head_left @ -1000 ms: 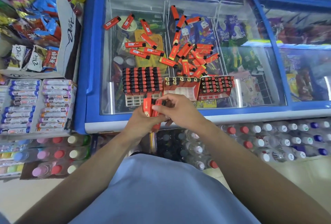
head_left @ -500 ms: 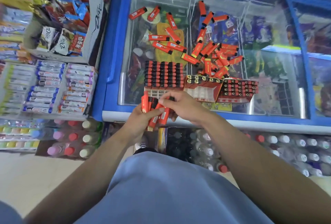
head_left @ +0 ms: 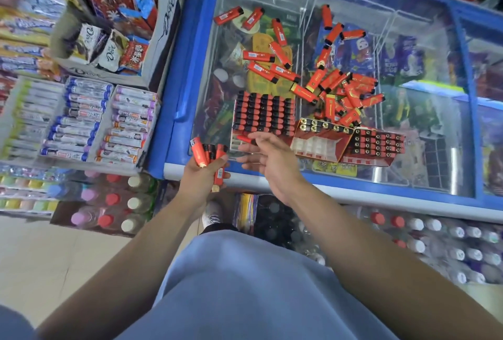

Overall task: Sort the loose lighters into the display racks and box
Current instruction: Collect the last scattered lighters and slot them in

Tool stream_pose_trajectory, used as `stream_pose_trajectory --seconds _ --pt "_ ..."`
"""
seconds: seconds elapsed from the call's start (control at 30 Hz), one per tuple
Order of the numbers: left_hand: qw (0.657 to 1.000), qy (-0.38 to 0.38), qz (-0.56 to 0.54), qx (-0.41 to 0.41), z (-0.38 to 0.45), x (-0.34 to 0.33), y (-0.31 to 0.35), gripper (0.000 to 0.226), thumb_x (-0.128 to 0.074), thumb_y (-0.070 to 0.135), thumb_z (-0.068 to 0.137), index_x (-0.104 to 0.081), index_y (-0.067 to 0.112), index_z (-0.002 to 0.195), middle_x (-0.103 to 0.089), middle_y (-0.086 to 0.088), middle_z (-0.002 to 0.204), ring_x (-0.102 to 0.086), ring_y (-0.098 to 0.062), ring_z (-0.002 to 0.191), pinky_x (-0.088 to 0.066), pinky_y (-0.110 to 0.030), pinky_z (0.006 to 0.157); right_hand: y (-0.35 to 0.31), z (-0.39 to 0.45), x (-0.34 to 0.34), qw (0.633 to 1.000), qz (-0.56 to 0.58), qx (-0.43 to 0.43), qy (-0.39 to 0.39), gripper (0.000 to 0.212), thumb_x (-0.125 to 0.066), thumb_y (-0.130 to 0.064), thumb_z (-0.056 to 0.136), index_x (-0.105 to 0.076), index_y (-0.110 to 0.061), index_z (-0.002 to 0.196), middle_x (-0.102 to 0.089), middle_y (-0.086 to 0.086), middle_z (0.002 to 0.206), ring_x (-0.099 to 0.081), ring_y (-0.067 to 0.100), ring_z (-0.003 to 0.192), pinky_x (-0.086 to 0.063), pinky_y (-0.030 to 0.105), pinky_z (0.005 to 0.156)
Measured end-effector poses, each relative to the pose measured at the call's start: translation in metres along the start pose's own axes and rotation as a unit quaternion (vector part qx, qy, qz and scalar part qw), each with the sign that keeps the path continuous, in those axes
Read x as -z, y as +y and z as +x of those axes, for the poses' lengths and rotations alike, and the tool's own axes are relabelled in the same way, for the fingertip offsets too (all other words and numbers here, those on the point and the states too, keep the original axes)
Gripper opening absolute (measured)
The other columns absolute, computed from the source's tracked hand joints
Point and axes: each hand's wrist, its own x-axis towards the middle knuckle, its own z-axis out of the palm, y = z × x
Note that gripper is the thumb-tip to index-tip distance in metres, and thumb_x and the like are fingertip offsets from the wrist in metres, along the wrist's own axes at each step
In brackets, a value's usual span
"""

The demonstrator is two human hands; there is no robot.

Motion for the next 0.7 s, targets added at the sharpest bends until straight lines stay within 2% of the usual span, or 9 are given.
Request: stream_pose_trajectory --seconds 0.13,0.23,0.37,0.47,0.6,0.7 --pt "1.0 -0.015 0.004 -0.007 0.002 0.0 0.004 0.016 -0.076 0.021 0.091 -0.069 0.018 0.105 -0.075 0.003 0.08 -0.068 -0.014 0.065 -0.054 -0.028 0.056 0.01 0.003 -0.008 0.999 -0.035 0.005 -0.014 0.022 -0.041 -0.014 0.11 -0.063 -0.016 0.109 -0.076 0.014 0.108 -0.074 0.024 0.082 -0.059 0.034 0.072" --pt "1.0 -0.024 0.01 -0.013 0.003 0.001 0.007 0.019 -0.077 0.023 0.091 -0.069 0.018 0.108 -0.076 0.0 0.088 -0.069 -0.013 0.068 -0.055 -0.028 0.056 0.014 0.007 -0.012 0.997 -0.065 0.033 0.017 0.019 -0.044 -0.018 0.11 -0.063 -0.017 0.114 -0.076 0.012 0.111 -0.075 0.025 0.087 -0.059 0.032 0.073" --pt "1.0 -0.02 0.01 -0.013 0.006 0.001 0.008 0.026 -0.078 0.024 0.09 -0.068 0.014 0.112 -0.075 -0.005 0.094 -0.07 -0.015 0.069 -0.056 -0.031 0.059 0.019 0.008 -0.015 0.988 -0.083 0.088 0.096 0.009 -0.064 -0.021 0.1 -0.071 -0.023 0.105 -0.078 0.006 0.097 -0.075 0.025 0.087 -0.06 0.027 0.069" --pt "0.999 -0.025 0.015 -0.014 0.006 0.0 0.007 0.029 -0.078 0.026 0.09 -0.068 0.013 0.114 -0.075 -0.009 0.097 -0.071 -0.018 0.074 -0.057 -0.033 0.063 0.023 0.009 -0.021 0.977 -0.122 0.109 0.137 0.012 -0.077 -0.023 0.091 -0.076 -0.017 0.101 -0.078 0.001 0.086 -0.075 0.019 0.083 -0.059 0.025 0.072" --pt "0.999 -0.032 0.015 -0.014 0.004 0.0 0.007 0.026 -0.079 0.027 0.089 -0.067 0.017 0.11 -0.076 -0.011 0.1 -0.071 -0.019 0.074 -0.058 -0.037 0.068 0.014 0.013 -0.034 0.974 -0.093 0.049 0.199 0.031 -0.088 -0.03 0.078 -0.066 -0.009 0.084 -0.077 0.002 0.078 -0.076 0.021 0.073 -0.064 0.038 0.071" --pt "0.999 -0.035 0.022 -0.024 0.0 0.0 0.009 0.026 -0.08 0.027 0.088 -0.067 0.019 0.108 -0.076 -0.007 0.094 -0.072 -0.017 0.074 -0.058 -0.037 0.068 0.0 0.014 -0.042 0.977 -0.052 -0.025 0.206 0.038 -0.088 -0.036 0.078 -0.065 -0.006 0.082 -0.076 0.002 0.07 -0.074 0.017 0.06 -0.06 0.028 0.055"
